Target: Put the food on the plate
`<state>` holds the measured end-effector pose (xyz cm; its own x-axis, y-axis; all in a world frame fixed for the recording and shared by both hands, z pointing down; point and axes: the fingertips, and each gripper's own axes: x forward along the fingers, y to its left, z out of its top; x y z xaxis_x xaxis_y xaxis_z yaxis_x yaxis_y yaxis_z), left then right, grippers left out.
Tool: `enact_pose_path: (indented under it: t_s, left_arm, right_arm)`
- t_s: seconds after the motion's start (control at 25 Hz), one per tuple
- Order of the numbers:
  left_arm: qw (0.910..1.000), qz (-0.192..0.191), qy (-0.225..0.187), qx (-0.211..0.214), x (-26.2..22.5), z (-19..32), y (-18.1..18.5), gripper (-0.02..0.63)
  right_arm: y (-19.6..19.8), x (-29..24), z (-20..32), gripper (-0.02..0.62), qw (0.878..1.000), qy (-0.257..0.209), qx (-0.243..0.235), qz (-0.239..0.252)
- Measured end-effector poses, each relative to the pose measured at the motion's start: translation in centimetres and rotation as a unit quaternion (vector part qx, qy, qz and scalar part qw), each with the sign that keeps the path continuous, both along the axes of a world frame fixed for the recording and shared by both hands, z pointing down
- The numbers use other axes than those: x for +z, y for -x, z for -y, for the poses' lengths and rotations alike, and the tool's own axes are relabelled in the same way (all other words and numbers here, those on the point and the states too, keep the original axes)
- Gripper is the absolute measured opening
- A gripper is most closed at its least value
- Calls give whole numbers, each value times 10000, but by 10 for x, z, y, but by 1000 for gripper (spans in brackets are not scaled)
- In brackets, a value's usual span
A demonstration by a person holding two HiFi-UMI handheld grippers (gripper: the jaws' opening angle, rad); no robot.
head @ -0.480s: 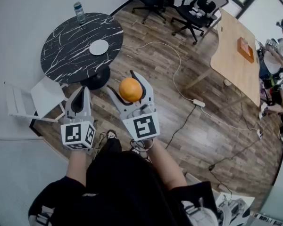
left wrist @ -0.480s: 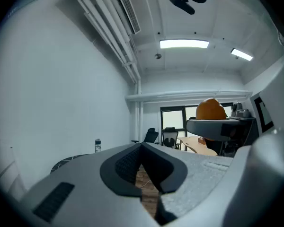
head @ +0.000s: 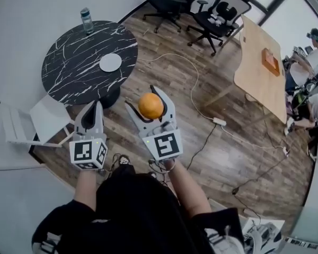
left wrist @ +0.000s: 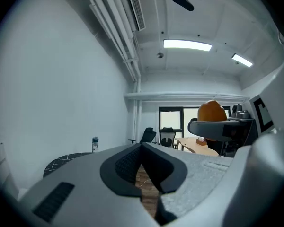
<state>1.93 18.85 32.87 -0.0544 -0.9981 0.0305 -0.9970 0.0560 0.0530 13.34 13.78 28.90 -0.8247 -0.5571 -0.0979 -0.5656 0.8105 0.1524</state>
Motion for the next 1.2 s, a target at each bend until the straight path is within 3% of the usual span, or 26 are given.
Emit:
enact_pose_path:
  t_s: [0.48,0.84,1.08,1.2]
  left_arm:
    - [9984,5,194,535,12,31,67,0]
    - [9955,-173,511,776,44,59,78,0]
    - [9921,-155,745,996,56,106,86,0]
    - [9883,-138,1086,1059,68,139,90,0]
  right_arm:
    - [66,10,24,322,9990,-2,295,-343]
    - [79,34,61,322,9978,213,384,-499]
    - [97,54,111,322,9973,264,286,-626]
    - [108,66,145,322,9963,300,191,-780]
